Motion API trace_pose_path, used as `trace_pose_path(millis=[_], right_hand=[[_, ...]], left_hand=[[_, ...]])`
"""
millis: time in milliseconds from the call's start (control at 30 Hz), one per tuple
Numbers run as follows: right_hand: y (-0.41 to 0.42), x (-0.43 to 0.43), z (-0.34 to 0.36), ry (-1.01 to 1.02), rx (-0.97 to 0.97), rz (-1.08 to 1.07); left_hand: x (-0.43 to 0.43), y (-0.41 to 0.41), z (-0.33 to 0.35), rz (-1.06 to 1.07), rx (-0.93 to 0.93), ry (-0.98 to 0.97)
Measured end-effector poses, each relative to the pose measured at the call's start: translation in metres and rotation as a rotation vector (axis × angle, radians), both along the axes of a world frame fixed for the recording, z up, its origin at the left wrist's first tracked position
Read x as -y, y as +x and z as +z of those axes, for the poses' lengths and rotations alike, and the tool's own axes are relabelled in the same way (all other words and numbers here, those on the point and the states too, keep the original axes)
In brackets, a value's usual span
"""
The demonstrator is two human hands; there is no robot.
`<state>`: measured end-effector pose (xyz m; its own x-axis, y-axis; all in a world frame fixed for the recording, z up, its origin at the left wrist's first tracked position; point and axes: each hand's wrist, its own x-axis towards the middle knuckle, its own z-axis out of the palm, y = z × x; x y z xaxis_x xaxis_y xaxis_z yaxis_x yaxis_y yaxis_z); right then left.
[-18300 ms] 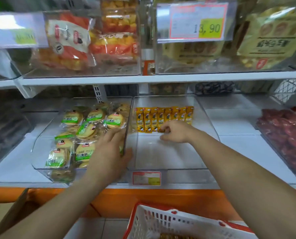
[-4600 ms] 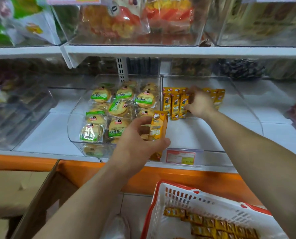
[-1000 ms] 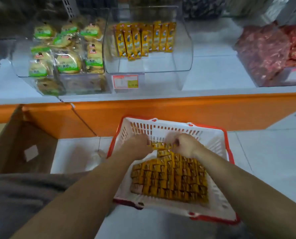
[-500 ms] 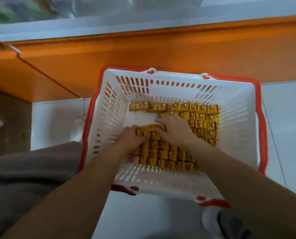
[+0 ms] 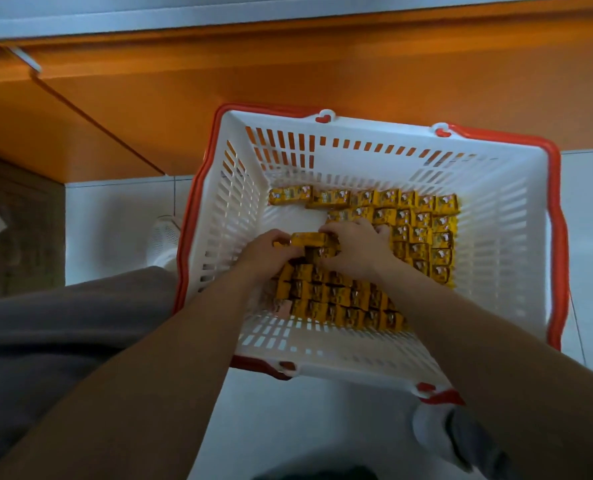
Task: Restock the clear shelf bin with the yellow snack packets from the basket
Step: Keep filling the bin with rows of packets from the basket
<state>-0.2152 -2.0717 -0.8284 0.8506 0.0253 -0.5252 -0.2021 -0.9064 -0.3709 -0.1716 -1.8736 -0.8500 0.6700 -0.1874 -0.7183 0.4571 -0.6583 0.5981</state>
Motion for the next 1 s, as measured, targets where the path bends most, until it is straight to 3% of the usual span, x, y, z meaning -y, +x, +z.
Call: trace_pose_path(millis=[200,400,633,800,1000], right_hand=[[0.001,-0.006,0.012,-0.206,0.26,0.159],[0.02,0.001,0.005,-0.198,0.191,0.34],[0.032,0.003,-0.005,-0.044,0.042,0.284],[0.043,0.011,-0.008,0.026,-0.044,0.297],[0.042,0.012,-0.001,0.146,0.08,0.146]], left_hand=[[0.005,0.0,0.006,0.025,0.083,-0.052],[0.012,0.004,0.008,-0.075,0.182,-0.044],[0.008,0.016,0.014,-0.144,0.034,-0.078],[0.002,0.022,0.014,-0.296,0.048,-0.019],[0.002,0.024,0.012,-0.181,0.164,-0.01]])
